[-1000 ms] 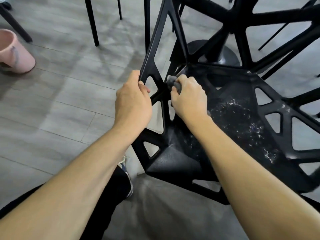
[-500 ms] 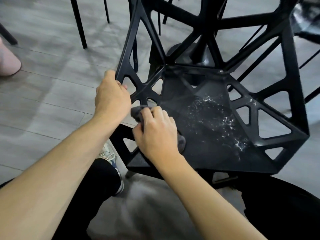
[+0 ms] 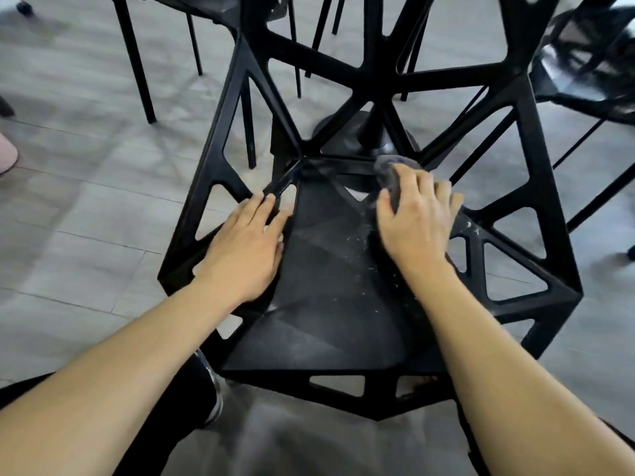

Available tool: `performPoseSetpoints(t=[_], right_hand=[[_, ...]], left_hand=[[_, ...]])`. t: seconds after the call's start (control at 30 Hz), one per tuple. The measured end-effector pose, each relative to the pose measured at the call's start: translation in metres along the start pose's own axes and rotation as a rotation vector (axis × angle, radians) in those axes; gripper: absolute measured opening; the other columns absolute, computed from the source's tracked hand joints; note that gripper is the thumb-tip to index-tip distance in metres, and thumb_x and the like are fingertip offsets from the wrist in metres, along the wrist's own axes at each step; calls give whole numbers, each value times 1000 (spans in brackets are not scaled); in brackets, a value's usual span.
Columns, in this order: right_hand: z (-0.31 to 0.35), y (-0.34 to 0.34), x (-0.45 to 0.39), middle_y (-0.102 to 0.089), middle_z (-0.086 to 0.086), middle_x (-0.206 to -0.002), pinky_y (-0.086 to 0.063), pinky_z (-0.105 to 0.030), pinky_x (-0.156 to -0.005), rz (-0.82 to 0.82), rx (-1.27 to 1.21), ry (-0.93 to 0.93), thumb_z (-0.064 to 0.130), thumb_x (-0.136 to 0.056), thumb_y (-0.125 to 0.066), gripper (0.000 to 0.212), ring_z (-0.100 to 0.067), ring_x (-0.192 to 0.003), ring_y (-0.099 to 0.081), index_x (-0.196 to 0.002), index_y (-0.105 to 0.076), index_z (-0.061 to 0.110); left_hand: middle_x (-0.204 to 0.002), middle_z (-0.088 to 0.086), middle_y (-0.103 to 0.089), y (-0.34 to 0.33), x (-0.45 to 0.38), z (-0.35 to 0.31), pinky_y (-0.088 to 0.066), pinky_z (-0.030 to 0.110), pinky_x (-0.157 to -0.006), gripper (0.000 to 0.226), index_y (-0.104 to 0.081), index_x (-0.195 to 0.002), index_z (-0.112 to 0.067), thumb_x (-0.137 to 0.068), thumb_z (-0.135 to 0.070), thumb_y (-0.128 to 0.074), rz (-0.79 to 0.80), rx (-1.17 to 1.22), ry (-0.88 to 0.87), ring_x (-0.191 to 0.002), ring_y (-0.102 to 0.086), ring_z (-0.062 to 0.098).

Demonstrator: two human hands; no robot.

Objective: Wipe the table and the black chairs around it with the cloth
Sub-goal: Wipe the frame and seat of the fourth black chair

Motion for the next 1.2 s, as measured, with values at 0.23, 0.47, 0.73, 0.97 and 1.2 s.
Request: performPoseSetpoints(t=[0.23,0.47,0.73,0.97,1.2], right_hand=[[-36,-58,-7,-39,-9,-159,-13,-42,-125,372,-166,69,42,-102,-48,56,-27,-150,-28,-151,-46,16],[100,-39,63,-59,-7,-142,-35,-44,-113,347,-442,181,43,-88,-54,55,-27,-132,-51,-136,-63,18],[-44,-46,10,-57,-12,-143,-31,-40,-114,257,-195,-100,29,-93,-55,47,-33,-132,-49,-136,-62,13],[81,-32,70,-67,-10,-130,-41,-44,-108,375,-434,97,34,-86,-49,47,-32,-120,-59,-125,-70,18],[118,-1,118,-65,-2,-132,-41,-45,-108,415,-531,143,32,-86,-54,47,-27,-124,-57,-129,-67,21]], left_hand=[[-162,17,-27,-17,5,-2,-9,46,-125,53,-33,-154,-9,-104,-25,-26,-55,-118,-20,-152,-20,32],[-166,18,-12,-11,2,-1,-10,40,-126,62,-18,-156,2,-96,-9,-29,-97,-7,50,-154,-15,26],[-160,19,-30,-9,6,1,-10,40,-126,62,-30,-152,4,-91,-2,-41,-56,-23,29,-151,-23,29],[-159,18,-32,-9,0,4,-13,39,-126,61,-36,-149,3,-88,3,-37,-138,172,57,-150,-26,30],[-152,14,-45,-7,-2,17,-21,43,-124,53,-48,-142,-4,-91,0,-36,-162,407,89,-144,-35,34]])
Point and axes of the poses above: each hand's wrist, its own x-axis away from the middle knuckle, its own y-axis out of the back of the hand, z = x × y, the point moved 5 cm from there along -x, towards the middle knuckle
